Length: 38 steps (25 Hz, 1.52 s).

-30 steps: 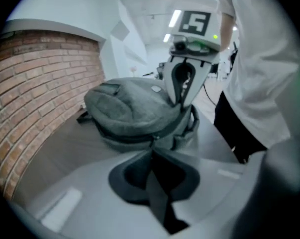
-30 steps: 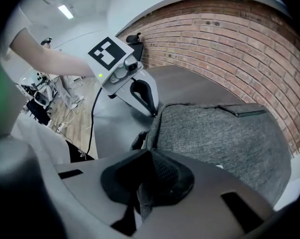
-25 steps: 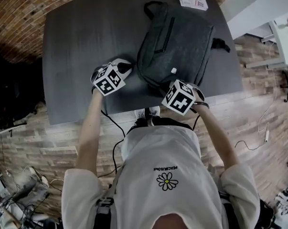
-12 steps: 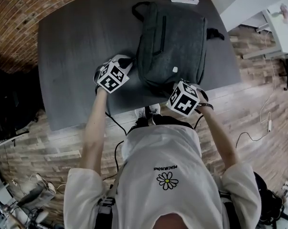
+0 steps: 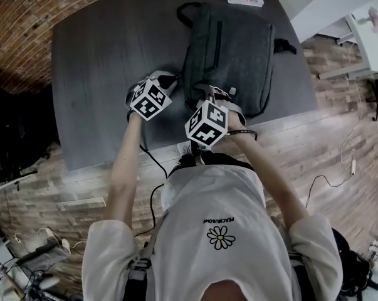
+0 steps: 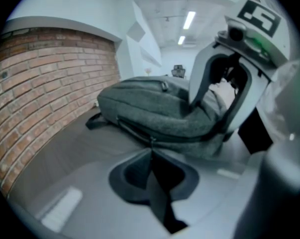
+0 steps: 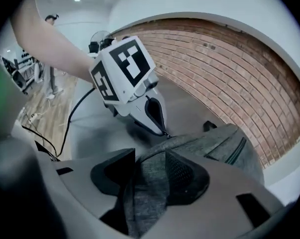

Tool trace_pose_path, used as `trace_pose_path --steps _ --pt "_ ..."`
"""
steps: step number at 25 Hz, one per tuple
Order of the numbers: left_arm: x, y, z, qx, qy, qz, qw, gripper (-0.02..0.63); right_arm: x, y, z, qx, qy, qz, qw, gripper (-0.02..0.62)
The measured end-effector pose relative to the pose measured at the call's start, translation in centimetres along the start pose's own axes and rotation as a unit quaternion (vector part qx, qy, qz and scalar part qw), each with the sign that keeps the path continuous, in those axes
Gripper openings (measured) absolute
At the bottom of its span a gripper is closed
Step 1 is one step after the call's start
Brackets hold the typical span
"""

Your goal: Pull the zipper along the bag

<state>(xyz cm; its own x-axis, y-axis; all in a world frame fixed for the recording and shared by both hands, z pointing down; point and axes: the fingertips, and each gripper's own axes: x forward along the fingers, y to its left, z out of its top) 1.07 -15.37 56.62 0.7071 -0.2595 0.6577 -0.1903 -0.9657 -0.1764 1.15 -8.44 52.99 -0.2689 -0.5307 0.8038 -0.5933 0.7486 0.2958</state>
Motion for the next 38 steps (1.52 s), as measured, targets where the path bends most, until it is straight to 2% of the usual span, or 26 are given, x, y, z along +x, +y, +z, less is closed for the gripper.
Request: trace_pose_path --steps 3,5,7,10,14,16,22,27,35,38 --pt "0.1 0.1 -0.1 0.0 -0.004 0.005 1.0 0.005 1.0 0.0 -0.6 -0.002 0.034 -0.017 0.999 0.186" --pt "0.2 0.2 -0.2 0.006 -0.001 0.017 0.9998 0.005 1.4 0.2 -1.0 0.01 0.054 -0.011 0.998 0.163" --pt "0.4 0.3 -0.3 0.006 0.005 0.038 0.9992 0.006 1.3 0.4 -0.9 0.033 0.059 0.01 0.998 0.12" --pt "1.0 1.3 -0.2 -0.02 0.013 0.076 0.9968 0.011 0.8 0.7 -0.5 0.076 0.053 0.05 0.994 0.066" --pt "2.3 3.4 0.9 -0.046 0.015 0.095 0.9943 0.011 0.4 0.7 -0.2 0.128 0.041 0.082 0.988 0.015" --pt "3.1 4.6 1.4 -0.047 0.019 0.097 0.994 0.009 0.4 0.8 -0.2 0.141 0.038 0.088 0.985 0.011" --pt "5.8 8.0 2.8 -0.045 0.03 0.094 0.9941 0.016 0.3 1.2 -0.3 0.136 0.039 0.106 0.984 0.009" --pt "6.8 8.3 2.7 -0.047 0.028 0.077 0.9955 0.018 0.5 0.8 -0.7 0.139 0.037 0.118 0.982 0.009" --pt "6.8 8.1 2.8 -0.055 0.022 0.079 0.9951 0.017 0.5 0.7 -0.7 0.149 0.028 0.13 0.98 0.011" --pt "6.2 8.2 3.4 -0.087 0.004 0.078 0.9931 0.024 -0.1 0.4 -0.3 0.147 0.016 0.14 0.979 0.018"
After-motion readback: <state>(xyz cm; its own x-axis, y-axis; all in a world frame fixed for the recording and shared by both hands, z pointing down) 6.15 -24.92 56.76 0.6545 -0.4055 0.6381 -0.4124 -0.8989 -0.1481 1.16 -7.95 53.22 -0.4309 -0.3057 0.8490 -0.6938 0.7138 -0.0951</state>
